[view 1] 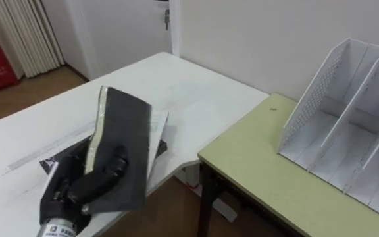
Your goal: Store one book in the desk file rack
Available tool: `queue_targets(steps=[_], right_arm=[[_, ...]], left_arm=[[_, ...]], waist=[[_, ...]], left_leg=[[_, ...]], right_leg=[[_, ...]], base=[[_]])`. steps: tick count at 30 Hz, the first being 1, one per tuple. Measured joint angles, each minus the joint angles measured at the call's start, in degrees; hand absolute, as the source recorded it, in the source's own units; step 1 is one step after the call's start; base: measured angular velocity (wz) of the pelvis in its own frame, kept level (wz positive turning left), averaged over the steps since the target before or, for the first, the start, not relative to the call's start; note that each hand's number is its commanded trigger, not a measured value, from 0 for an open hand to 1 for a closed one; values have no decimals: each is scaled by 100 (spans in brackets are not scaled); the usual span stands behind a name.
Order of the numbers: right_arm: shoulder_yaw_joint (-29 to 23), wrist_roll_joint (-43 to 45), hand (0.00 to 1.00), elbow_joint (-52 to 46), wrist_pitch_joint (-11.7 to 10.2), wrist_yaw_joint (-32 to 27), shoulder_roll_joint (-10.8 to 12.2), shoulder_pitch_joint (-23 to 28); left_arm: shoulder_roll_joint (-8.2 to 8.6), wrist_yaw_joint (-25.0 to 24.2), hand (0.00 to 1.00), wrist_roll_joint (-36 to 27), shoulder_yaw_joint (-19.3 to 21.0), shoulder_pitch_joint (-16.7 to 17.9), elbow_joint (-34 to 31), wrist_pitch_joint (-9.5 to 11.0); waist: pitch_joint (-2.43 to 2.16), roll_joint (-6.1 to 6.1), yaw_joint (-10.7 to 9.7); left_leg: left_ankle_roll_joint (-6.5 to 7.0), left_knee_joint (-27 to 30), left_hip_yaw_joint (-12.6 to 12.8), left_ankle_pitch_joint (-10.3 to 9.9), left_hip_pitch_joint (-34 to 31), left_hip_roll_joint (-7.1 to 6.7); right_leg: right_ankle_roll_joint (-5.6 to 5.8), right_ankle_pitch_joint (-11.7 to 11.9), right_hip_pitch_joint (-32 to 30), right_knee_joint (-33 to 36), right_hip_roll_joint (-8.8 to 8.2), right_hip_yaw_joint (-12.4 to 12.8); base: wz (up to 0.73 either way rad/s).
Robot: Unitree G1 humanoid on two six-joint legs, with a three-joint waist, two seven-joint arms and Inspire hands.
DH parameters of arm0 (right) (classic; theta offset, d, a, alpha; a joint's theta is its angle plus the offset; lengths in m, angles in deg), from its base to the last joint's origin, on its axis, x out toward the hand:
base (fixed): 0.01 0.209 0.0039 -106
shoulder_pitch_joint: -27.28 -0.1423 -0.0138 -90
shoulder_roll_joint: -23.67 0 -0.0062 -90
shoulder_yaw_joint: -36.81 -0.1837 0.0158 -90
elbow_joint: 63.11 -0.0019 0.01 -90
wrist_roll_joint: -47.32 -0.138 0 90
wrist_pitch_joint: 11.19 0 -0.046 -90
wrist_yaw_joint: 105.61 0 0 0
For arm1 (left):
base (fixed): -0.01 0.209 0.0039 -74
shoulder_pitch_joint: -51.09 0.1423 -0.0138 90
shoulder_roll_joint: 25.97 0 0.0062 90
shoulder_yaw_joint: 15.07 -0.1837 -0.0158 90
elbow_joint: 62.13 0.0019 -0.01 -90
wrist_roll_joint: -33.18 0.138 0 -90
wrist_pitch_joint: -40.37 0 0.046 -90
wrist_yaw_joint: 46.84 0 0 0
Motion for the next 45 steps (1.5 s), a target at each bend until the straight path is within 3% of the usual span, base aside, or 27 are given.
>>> queue_targets(steps=[2,5,10,14,19,23,32,36,39,45], right_arm=[[1,-50,0,-154,-83,137,0,13],[-14,-72,0,-676,-118,350,-2,54],[-48,-227,0,-1499,-234,994,72,68],[23,-329,0,-2398,-248,1410,220,74],[13,-470,0,-3687,-258,1893,347,198],[11,-1050,0,-4370,-263,2135,377,219],[-31,-2101,0,-5214,-300,2420,236,175],[18,-2749,0,-5534,-298,2625,67,176],[9,-2988,0,-5878,-290,2803,-19,174],[16,-3361,0,-6248,-180,3128,-109,169]], left_arm=[[-3,-155,100,-114,-42,0,23,0],[-3,-401,100,-347,-45,0,44,-1],[-25,-893,100,-558,-49,11,141,1],[-51,-1209,100,-556,-104,41,615,-5],[-72,-1459,100,-557,-71,41,617,-4],[-76,-1914,100,-551,-75,42,616,-4],[-117,-2474,100,-559,-34,29,614,-4],[-304,-2679,100,-684,-97,-9,614,-4],[-339,-2878,100,-681,-115,-11,614,-7],[-492,-3295,100,-682,-138,-97,615,-235]], waist=[[38,-12,1],[43,-18,-15],[0,34,1],[1,18,-2],[-17,-20,12],[-37,35,27],[-12,141,13],[0,135,8],[-5,147,-12],[-9,161,13]], left_leg=[[-1,22,81,-1,-44,31],[-3,21,94,-2,-137,52],[-6,16,181,-4,-107,58],[-6,29,235,-3,-8,63],[-4,63,217,-6,-32,54],[-2,70,231,-5,-23,54],[-2,69,229,-3,-15,57],[-2,70,229,-4,-52,55],[10,163,227,-21,-151,59],[11,240,236,-22,-249,65]], right_leg=[[-16,10,-97,73,25,134],[-47,32,-207,69,62,192],[-48,33,-203,80,47,198],[-47,28,-125,149,31,240],[-35,25,-214,161,25,276],[-33,41,-211,162,21,286],[-41,32,-250,254,17,318],[-41,31,-265,255,17,334],[-41,31,-332,264,19,332],[-43,36,-382,323,15,333]], base=[[-26],[-21],[1],[0],[-1],[-3],[-2],[0],[1],[3]])
